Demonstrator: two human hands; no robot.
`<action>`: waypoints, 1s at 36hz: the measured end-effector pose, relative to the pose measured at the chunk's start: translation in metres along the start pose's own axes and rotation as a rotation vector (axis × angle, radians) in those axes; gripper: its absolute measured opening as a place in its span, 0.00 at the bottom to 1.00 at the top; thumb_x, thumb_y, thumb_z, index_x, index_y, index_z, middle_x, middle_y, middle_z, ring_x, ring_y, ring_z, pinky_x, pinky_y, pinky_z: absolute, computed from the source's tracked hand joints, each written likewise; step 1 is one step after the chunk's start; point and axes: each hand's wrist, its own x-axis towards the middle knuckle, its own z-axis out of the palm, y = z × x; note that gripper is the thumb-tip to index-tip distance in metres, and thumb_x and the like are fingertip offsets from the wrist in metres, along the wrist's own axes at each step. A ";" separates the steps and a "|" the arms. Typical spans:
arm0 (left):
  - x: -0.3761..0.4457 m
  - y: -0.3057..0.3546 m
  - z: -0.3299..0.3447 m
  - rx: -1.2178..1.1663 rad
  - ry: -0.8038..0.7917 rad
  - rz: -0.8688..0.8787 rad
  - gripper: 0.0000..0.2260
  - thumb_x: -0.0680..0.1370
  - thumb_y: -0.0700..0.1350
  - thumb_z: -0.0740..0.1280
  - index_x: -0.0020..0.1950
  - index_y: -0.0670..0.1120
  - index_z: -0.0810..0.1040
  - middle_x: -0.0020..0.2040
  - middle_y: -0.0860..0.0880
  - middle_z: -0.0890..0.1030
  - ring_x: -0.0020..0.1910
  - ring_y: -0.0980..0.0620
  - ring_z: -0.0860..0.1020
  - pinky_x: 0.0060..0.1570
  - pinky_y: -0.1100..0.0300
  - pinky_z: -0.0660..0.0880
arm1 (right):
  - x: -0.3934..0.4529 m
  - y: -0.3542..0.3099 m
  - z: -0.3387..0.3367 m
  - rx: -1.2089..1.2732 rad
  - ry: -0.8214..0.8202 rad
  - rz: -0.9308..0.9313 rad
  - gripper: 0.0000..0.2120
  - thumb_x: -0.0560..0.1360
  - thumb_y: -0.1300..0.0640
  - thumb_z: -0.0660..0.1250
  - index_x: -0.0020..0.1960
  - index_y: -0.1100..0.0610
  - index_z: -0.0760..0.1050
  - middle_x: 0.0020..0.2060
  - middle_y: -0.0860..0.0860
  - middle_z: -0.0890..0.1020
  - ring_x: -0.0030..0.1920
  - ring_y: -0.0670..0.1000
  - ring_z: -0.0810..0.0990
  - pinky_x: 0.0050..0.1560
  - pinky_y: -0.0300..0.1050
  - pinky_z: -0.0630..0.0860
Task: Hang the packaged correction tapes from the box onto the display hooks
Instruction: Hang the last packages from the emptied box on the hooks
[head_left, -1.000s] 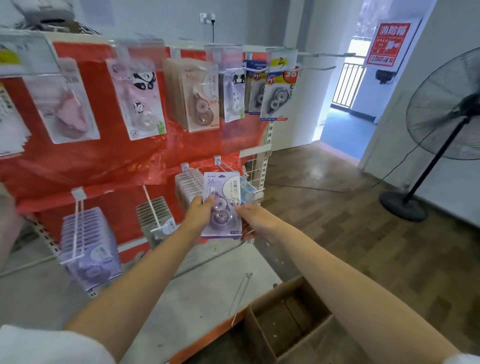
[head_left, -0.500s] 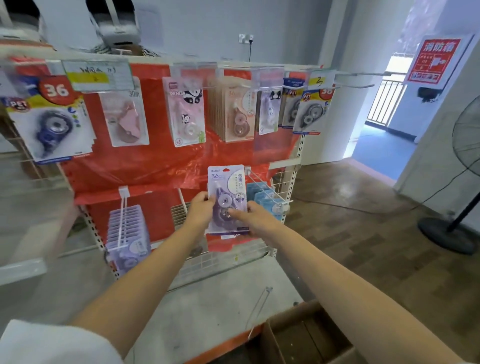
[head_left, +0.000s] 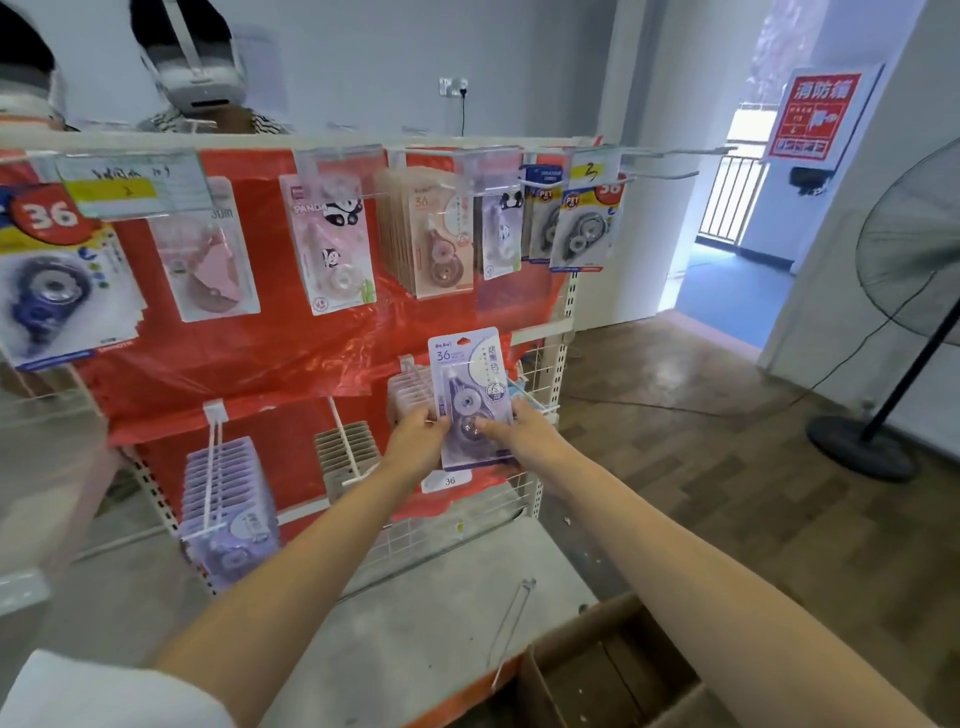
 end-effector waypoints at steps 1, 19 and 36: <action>0.001 0.002 0.001 0.033 -0.006 0.017 0.06 0.82 0.40 0.58 0.54 0.45 0.74 0.50 0.45 0.80 0.47 0.48 0.79 0.47 0.60 0.79 | 0.000 -0.001 -0.003 0.000 0.010 -0.005 0.05 0.76 0.57 0.69 0.51 0.53 0.76 0.48 0.51 0.83 0.50 0.53 0.81 0.53 0.47 0.77; 0.017 0.015 0.041 0.154 -0.072 -0.052 0.12 0.76 0.29 0.53 0.55 0.42 0.66 0.38 0.44 0.73 0.33 0.43 0.80 0.25 0.64 0.73 | 0.021 -0.001 -0.058 -0.009 -0.033 0.038 0.09 0.76 0.62 0.67 0.42 0.49 0.73 0.39 0.46 0.79 0.45 0.51 0.80 0.56 0.54 0.77; -0.004 -0.013 0.020 0.182 0.127 -0.179 0.08 0.77 0.32 0.60 0.45 0.44 0.72 0.35 0.45 0.78 0.27 0.54 0.76 0.27 0.63 0.72 | 0.032 0.009 -0.043 -0.058 -0.163 0.062 0.08 0.76 0.59 0.68 0.53 0.56 0.72 0.48 0.51 0.79 0.47 0.50 0.77 0.36 0.39 0.71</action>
